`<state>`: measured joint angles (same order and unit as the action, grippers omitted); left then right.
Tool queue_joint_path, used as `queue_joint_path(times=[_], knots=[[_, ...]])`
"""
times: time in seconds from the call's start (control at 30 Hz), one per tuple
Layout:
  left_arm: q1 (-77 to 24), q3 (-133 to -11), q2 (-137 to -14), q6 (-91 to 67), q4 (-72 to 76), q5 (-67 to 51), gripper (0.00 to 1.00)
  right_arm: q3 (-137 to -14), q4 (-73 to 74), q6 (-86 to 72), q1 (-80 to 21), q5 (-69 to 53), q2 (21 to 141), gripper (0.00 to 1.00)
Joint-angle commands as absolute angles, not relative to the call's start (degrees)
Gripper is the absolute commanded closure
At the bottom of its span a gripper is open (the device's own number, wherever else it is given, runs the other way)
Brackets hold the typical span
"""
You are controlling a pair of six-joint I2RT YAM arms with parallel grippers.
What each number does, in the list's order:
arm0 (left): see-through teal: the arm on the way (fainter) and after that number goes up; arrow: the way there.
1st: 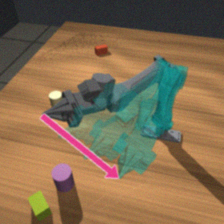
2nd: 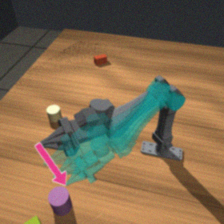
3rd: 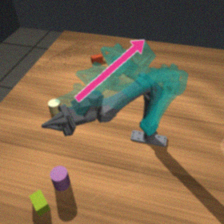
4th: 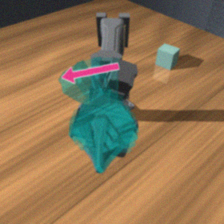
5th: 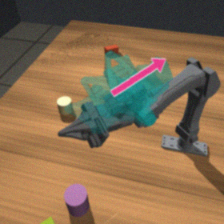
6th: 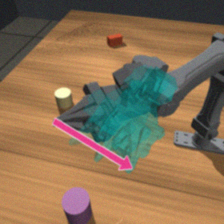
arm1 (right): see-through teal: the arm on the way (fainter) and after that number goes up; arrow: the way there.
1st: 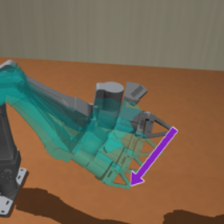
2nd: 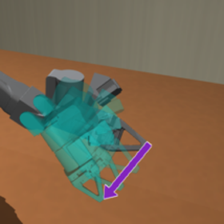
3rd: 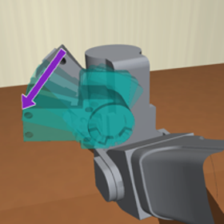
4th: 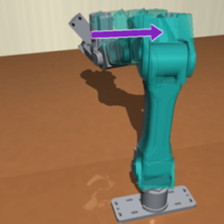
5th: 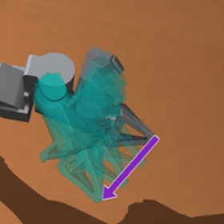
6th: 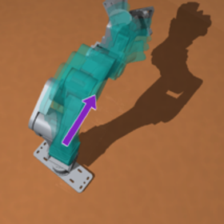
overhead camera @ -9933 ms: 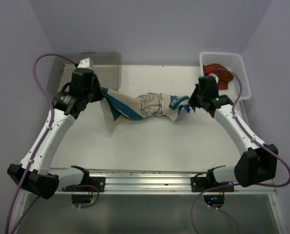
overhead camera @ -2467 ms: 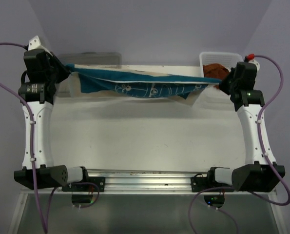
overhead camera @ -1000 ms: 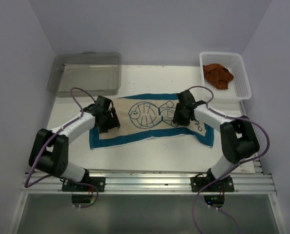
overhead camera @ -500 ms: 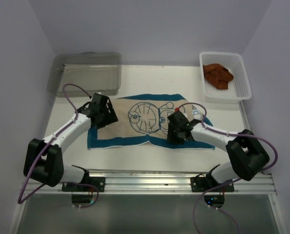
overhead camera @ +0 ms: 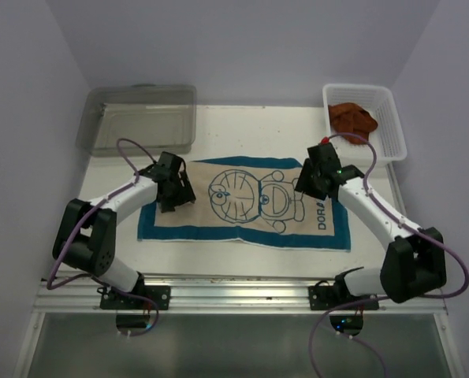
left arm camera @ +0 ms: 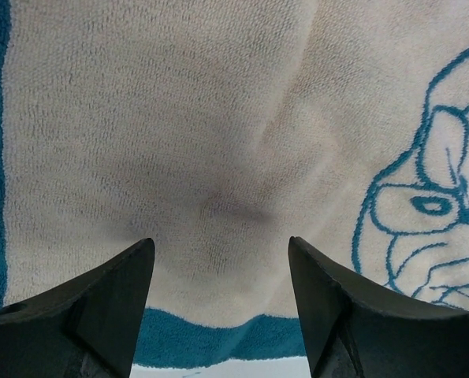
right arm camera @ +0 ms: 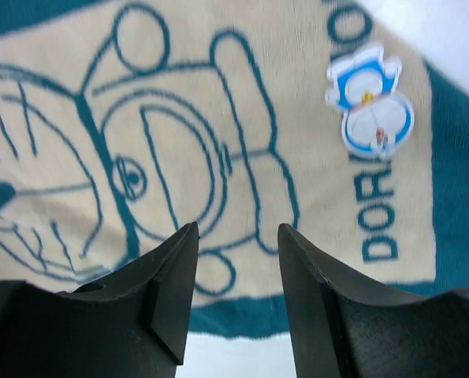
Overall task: Roll the towels
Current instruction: Flatten the towel
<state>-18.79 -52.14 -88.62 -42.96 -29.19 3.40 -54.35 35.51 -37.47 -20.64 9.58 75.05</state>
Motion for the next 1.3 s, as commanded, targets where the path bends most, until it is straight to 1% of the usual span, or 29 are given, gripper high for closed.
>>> queue_joint_path(times=[0.0,0.07,0.17,0.2,0.33,0.47,0.53,0.57,0.67,0.7,0.73,0.77,0.83,0.9,0.93,0.97,1.1,1.27], knots=[[-18.6,-50.5,-87.8,-44.6,-27.5,2.6,0.27,-60.4,34.8,-31.8,-16.8,8.9,82.3,0.51],[-17.9,-48.9,-87.5,-44.7,-27.9,2.1,0.27,-62.4,34.4,-31.5,-15.7,7.7,87.3,0.51],[-14.2,-44.7,-85.9,-44.3,-26.9,-0.8,0.27,-64.9,32.7,-31.3,-15.2,6.5,92.8,0.52],[-11.4,-43.7,-84.8,-43.8,-26.7,-1.7,0.27,-66.0,32.1,-31.3,-15.3,5.7,94.1,0.52],[-7.2,-42.1,-81.4,-43.2,-28.7,-0.3,0.27,-64.6,29.1,-32.1,-16.8,2.7,98.4,0.55],[-7.2,-44.6,-78.7,-43.4,-30.9,2.5,0.27,-61.3,27.5,-34.4,-24.4,3.6,101.0,0.55],[-7.2,-46.9,-78.0,-43.1,-32.7,4.0,0.27,-60.5,27.3,-35.5,-30.0,2.6,102.4,0.55],[-7.2,-47.5,-78.0,-42.6,-33.0,4.3,0.27,-59.8,27.4,-36.3,-33.3,2.4,102.5,0.55],[-7.2,-48.3,-78.3,-42.4,-33.5,4.7,0.27,-59.9,30.2,-35.5,-36.6,4.7,99.5,0.56],[-7.2,-48.3,-78.7,-42.3,-33.4,4.6,0.27,-60.0,31.5,-35.1,-36.6,7.4,97.8,0.57],[-7.2,-48.2,-78.9,-42.3,-33.3,4.5,0.27,-60.1,32.8,-34.7,-36.5,10.0,93.2,0.58],[-7.2,-48.0,-79.4,-42.1,-33.3,4.5,0.27,-60.8,35.0,-33.5,-36.0,17.6,91.1,0.58],[-7.2,-47.6,-79.9,-42.0,-33.0,4.3,0.27,-61.9,36.5,-31.7,-34.0,21.7,86.3,0.54],[-7.2,-46.9,-80.0,-42.3,-32.4,3.8,0.27,-63.1,37.1,-29.5,-27.7,20.0,84.9,0.51],[-7.1,-46.8,-80.1,-42.3,-32.1,3.5,0.27,-63.4,37.0,-28.7,-25.6,19.1,84.8,0.47],[-7.2,-46.6,-80.1,-42.4,-32.1,3.3,0.27,-64.0,36.9,-27.3,-22.5,18.2,85.2,0.46],[-7.2,-46.5,-79.6,-42.2,-32.1,3.0,0.27,-66.7,37.4,-24.9,-19.3,14.9,90.2,0.44],[-7.2,-46.7,-79.2,-41.8,-32.3,2.9,0.27,-69.7,36.7,-24.1,-17.3,9.5,97.5,0.43]])
